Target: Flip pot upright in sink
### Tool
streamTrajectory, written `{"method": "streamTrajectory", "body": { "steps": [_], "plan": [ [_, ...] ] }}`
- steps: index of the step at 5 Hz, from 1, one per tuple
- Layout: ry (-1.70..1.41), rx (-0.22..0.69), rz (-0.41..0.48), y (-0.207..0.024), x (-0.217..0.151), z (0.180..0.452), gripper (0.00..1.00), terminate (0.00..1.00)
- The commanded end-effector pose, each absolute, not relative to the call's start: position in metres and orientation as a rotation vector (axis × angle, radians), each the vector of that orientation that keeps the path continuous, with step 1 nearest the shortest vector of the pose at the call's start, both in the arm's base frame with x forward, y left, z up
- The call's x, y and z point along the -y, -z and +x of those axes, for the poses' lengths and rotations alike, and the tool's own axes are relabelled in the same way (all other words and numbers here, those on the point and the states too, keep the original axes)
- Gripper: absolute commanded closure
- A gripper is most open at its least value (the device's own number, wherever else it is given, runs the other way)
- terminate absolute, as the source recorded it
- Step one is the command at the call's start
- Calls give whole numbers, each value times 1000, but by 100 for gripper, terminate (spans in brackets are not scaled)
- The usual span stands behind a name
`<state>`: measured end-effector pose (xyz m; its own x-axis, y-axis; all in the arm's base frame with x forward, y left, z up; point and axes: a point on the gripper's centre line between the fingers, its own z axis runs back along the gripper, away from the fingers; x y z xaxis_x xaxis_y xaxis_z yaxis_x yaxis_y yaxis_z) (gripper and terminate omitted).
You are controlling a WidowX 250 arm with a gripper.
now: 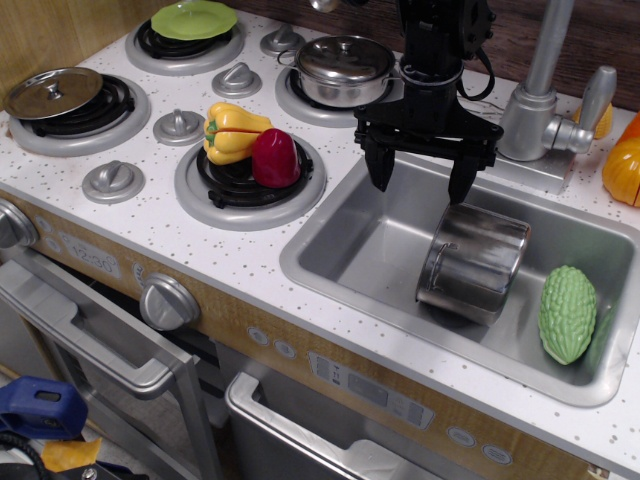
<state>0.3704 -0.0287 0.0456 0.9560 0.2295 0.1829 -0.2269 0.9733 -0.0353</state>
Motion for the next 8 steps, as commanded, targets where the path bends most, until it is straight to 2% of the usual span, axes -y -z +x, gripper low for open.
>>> {"method": "streamTrajectory", "body": {
  "steps": [1,2,4,6,8],
  "plan": [
    [-232,187,-14,-46,29,370,0,0],
    [-306,199,-248,-45,28,376,0,0],
    [-345,234,-402,-47,33,387,0,0],
    [-354,245,-528,-21,37,394,0,0],
    [-401,248,-633,-12,55,399,0,0]
  ]
}}
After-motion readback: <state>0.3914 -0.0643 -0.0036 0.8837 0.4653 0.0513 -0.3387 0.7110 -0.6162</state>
